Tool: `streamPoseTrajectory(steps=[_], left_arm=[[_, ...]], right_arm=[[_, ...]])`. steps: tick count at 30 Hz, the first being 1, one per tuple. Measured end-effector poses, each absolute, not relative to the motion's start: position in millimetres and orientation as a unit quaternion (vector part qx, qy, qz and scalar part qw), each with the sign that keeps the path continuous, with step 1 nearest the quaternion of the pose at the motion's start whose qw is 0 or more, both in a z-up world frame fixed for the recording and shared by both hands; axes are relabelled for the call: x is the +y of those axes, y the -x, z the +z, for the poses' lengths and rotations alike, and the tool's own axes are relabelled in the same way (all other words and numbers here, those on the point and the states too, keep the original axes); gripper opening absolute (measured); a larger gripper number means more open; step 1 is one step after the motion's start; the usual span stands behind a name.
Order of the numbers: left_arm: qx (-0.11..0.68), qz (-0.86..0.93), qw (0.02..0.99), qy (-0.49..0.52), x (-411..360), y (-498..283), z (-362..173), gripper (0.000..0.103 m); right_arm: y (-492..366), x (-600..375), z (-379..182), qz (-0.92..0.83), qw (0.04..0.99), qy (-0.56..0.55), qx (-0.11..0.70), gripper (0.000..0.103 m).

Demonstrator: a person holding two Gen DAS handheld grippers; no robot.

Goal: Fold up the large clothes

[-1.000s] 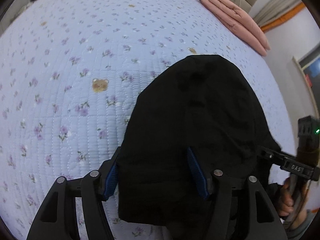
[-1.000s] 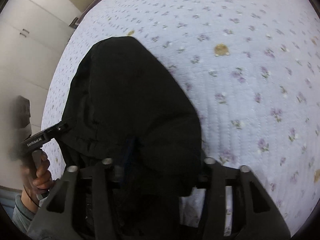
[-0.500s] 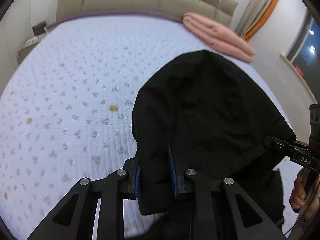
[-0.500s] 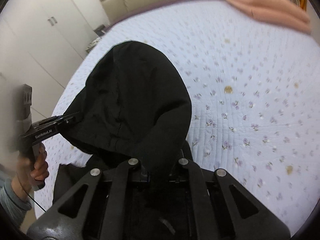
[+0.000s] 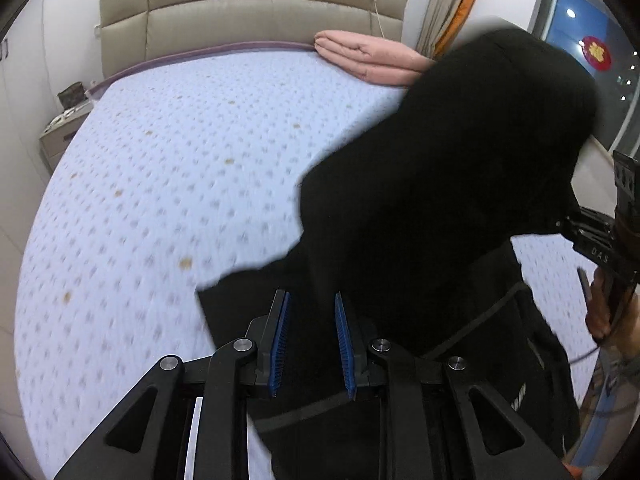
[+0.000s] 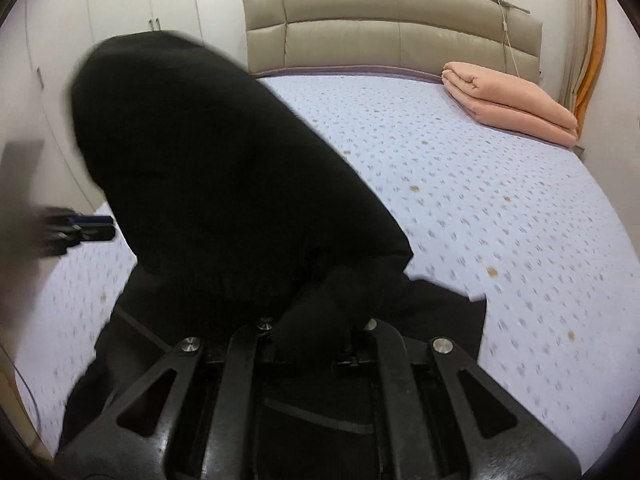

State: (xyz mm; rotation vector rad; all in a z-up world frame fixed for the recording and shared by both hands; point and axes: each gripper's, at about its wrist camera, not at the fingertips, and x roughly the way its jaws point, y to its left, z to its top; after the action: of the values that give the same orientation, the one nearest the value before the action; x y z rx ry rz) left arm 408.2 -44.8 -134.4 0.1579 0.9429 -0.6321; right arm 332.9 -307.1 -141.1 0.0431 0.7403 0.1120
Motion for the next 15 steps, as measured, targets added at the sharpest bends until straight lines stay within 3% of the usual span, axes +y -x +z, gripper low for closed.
streamPoseTrajectory(steps=[3, 7, 9, 15], left_arm=[[0.454, -0.295, 0.837, -0.079, -37.3, -394.4, -131.5, 0.023], [0.448, -0.312, 0.835, -0.074, -47.3, -398.5, -125.1, 0.023], [0.439, -0.334, 0.831, -0.07, -63.5, -401.2, -121.9, 0.023], [0.446, -0.382, 0.808, -0.054, -112.1, -407.9, -144.0, 0.023]], right_arm=[[-308.3, -295.9, -143.2, 0.051, 0.929, 0.02, 0.367, 0.009], [-291.2, -296.5, -165.9, 0.039, 0.91, 0.066, 0.407, 0.022], [-282.2, -306.0, -178.7, 0.013, 0.899, 0.084, 0.429, 0.024], [-275.9, -357.8, -188.3, -0.065, 0.882, 0.032, 0.465, 0.026]])
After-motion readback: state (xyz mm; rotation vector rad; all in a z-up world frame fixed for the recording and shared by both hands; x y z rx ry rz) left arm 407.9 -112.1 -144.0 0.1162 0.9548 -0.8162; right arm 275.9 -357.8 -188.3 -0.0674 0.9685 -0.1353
